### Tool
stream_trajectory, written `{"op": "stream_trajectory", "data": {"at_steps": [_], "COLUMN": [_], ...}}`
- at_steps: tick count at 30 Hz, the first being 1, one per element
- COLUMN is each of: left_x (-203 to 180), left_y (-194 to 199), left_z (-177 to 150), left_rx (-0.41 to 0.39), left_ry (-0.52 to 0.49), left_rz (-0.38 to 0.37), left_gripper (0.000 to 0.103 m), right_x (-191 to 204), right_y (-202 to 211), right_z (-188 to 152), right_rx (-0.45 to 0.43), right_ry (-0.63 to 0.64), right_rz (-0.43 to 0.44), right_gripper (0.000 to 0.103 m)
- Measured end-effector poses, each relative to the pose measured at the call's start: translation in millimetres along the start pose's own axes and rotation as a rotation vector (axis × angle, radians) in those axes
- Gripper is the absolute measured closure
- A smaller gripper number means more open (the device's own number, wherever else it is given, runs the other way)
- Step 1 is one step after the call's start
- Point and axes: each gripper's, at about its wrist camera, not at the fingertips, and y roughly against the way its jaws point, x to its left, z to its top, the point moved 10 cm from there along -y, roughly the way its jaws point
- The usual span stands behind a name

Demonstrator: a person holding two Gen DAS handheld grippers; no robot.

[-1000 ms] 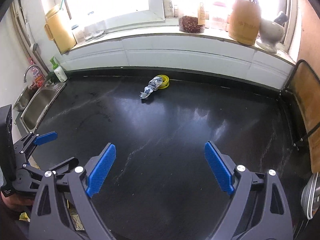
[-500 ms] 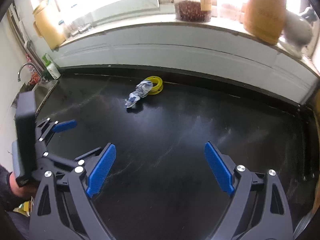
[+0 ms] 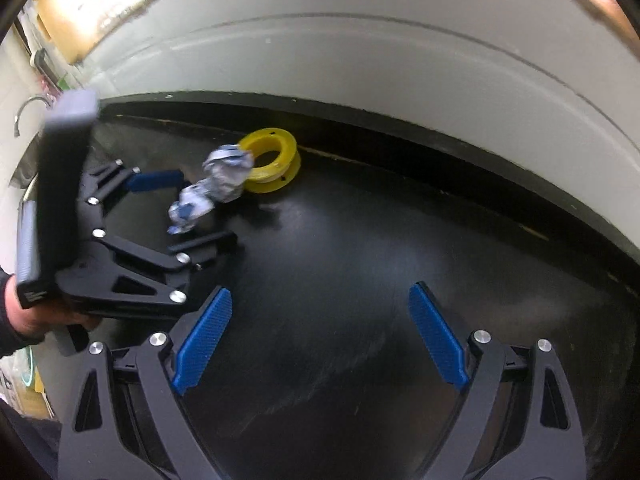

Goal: Collect trash
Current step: 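Grasp the crumpled foil with the left tool while the right tool grasps the yellow tape roll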

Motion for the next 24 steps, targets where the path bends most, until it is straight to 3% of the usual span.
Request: {"op": "stream_trajectory", "data": {"at_steps": [1,3,12,16,18,21,24], "left_x": [1,6,47,65,74,78,84], "left_y": [1,3,18,23,27,28,35], "left_z": [3,6,-18,-27,-32,-33,-37], "left_rx": [-0.017,-0.024,-0.002,0.003,0.004,0.002,-0.001], "left_ry": [-0.011,-0.014,0.057,0.108,0.128,0.146,0.155], "left_rz": [-0.007,-0.007,0.006,0.027,0.036,0.041,0.046], "left_gripper": [0.035,0.072,0.072,0.072,0.072,0.072,0.072], "right_x": [-1,-3,37,58,63,65,65], "right_y": [-8,-19,-57,-71,-72,-70,-74], "right_z": [4,8,42,62,69,81,87], "right_rx": [0.003,0.007,-0.080,-0.128,-0.152,-0.185,-0.172], "right_ry": [0.006,0.020,0.212,0.228,0.214,0.182,0.173], "right_rz": [0.007,0.014,-0.014,-0.003,-0.009,-0.019,-0.026], "right_gripper": [0.016,0.016,0.012,0.013,0.018,0.048,0.048]}}
